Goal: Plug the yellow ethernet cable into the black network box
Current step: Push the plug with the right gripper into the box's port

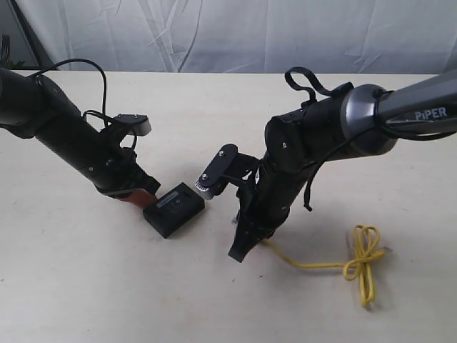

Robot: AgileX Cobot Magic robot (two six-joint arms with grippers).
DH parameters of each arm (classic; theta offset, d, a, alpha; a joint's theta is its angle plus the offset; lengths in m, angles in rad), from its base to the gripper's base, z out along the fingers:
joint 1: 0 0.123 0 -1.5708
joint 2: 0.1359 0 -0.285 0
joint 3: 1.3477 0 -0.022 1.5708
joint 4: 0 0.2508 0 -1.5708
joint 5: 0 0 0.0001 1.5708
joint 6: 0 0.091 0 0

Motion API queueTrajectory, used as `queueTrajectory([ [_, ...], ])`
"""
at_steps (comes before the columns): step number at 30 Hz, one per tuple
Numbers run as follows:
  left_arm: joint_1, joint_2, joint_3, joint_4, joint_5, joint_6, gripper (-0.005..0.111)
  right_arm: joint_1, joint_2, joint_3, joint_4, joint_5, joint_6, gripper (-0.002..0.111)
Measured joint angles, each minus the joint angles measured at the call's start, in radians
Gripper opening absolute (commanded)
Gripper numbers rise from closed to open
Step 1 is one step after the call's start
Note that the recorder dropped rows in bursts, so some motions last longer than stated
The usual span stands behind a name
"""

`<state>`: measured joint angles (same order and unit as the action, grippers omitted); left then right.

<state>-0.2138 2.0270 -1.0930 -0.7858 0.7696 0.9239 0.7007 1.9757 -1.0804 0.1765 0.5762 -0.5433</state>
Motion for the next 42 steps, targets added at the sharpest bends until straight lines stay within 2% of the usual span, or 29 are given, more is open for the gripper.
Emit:
queueTrajectory([
  [11,0.000,0.000,0.000,-0.012,0.000,0.000,0.000,0.000,-0.027,-0.007,-0.011,0.053,-0.004,-0.001],
  [16,0.000,0.000,0.002,-0.025,-0.006,0.000,0.000,0.000,-0.038,-0.111,0.038,0.216,-0.085,-0.001],
  [23,0.002,0.000,-0.024,-0.023,-0.038,0.000,0.000,0.007,0.017,-0.214,0.134,0.281,-0.104,-0.001],
  [31,0.033,0.090,-0.138,0.004,0.101,0.048,0.000,0.011,0.074,-0.284,0.206,0.304,-0.090,-0.001],
  [42,0.033,0.120,-0.174,-0.013,0.151,0.100,0.000,0.011,0.131,-0.335,0.197,0.356,-0.048,-0.001],
])
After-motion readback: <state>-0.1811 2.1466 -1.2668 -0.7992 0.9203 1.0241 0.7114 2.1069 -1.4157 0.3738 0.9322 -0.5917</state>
